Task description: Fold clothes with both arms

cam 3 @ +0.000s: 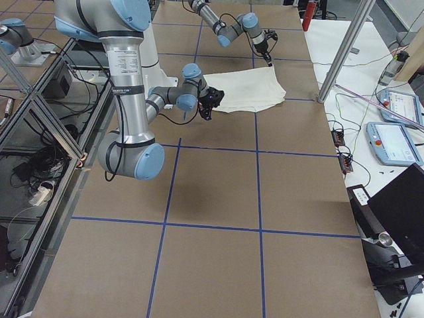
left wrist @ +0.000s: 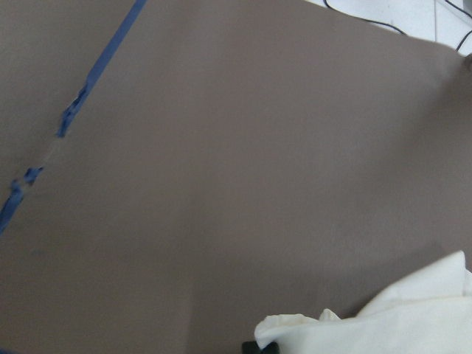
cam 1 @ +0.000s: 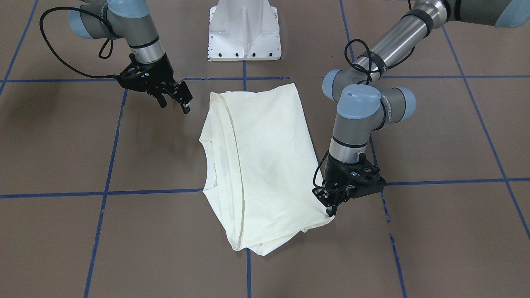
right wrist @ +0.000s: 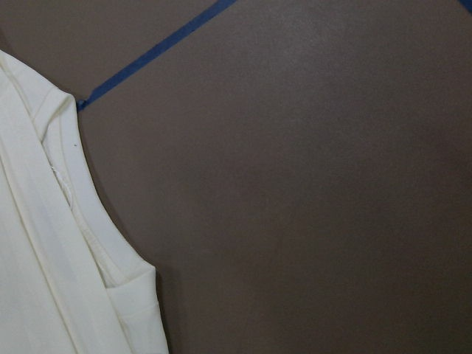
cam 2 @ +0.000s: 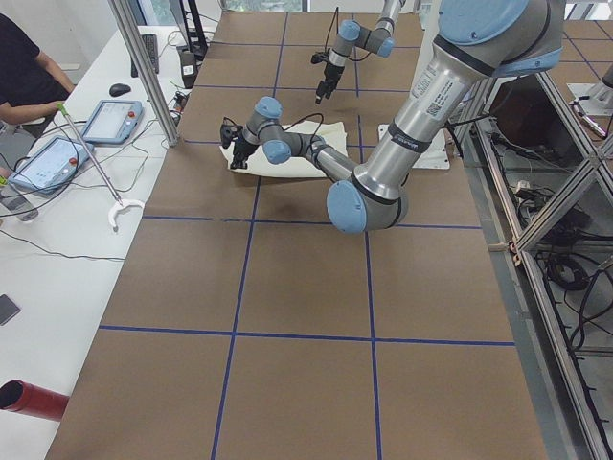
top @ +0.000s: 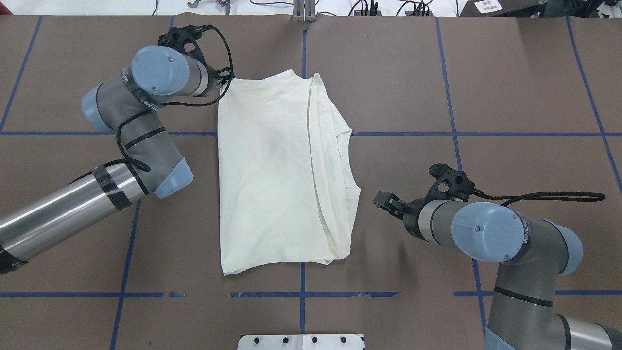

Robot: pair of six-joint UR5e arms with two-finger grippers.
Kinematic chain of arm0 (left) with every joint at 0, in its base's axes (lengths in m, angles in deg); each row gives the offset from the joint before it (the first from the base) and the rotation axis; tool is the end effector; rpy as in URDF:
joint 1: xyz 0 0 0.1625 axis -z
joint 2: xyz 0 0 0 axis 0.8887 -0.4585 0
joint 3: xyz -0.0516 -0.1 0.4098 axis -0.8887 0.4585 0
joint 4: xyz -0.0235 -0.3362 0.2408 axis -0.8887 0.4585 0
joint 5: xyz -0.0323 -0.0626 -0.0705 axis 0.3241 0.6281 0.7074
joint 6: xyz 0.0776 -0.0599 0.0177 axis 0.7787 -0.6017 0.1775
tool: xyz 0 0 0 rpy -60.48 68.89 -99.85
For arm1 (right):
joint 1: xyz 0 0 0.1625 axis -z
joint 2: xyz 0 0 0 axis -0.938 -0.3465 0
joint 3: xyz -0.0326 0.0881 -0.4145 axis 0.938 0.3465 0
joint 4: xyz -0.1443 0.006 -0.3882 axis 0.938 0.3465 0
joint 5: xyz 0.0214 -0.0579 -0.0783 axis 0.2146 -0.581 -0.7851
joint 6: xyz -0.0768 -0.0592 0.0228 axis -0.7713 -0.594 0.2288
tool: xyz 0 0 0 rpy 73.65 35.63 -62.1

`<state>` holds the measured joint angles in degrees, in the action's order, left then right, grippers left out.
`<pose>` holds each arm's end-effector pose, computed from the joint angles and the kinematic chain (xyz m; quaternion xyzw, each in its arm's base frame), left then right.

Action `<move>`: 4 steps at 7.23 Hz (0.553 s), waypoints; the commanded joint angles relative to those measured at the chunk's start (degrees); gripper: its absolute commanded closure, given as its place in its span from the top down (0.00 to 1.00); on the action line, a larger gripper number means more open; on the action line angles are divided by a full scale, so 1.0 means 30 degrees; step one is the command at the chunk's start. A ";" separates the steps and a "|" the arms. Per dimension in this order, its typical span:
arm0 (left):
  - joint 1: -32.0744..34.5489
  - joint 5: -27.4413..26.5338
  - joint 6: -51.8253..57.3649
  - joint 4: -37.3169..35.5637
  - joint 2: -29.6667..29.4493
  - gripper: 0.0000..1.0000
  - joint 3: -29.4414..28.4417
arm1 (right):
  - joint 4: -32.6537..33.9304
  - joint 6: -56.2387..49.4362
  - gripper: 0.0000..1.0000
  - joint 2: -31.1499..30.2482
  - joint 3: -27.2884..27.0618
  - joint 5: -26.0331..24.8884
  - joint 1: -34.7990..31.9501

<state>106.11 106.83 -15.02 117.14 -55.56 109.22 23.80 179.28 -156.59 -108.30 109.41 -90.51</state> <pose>0.4736 -0.6257 0.3069 0.2001 0.4326 -0.2402 0.8457 -0.4594 -0.3212 0.3360 0.0359 -0.4697 0.2891 0.8333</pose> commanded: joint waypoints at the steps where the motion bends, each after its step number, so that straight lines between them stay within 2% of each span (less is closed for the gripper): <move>1: 0.0092 0.0551 -0.0026 0.0046 -0.0225 0.37 0.0942 | 0.0016 0.0025 1.00 0.1046 0.0514 -0.0124 0.0130; 2: 0.0005 0.2006 -0.0578 -0.0218 0.0850 0.40 0.2986 | 0.0190 0.0025 1.00 0.2388 0.1389 -0.1923 0.0769; 3: -0.0054 0.2340 -0.1077 -0.0279 0.2021 0.40 0.4775 | 0.0221 -0.0062 1.00 0.3620 0.2384 -0.3595 0.1414; 4: -0.0084 0.2343 -0.1082 -0.0512 0.2816 0.40 0.5808 | 0.0279 -0.0062 1.00 0.5256 0.3525 -0.3582 0.1507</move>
<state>106.01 113.00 -17.60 116.29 -50.33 121.87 24.41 179.18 -146.26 -101.62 100.86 -87.04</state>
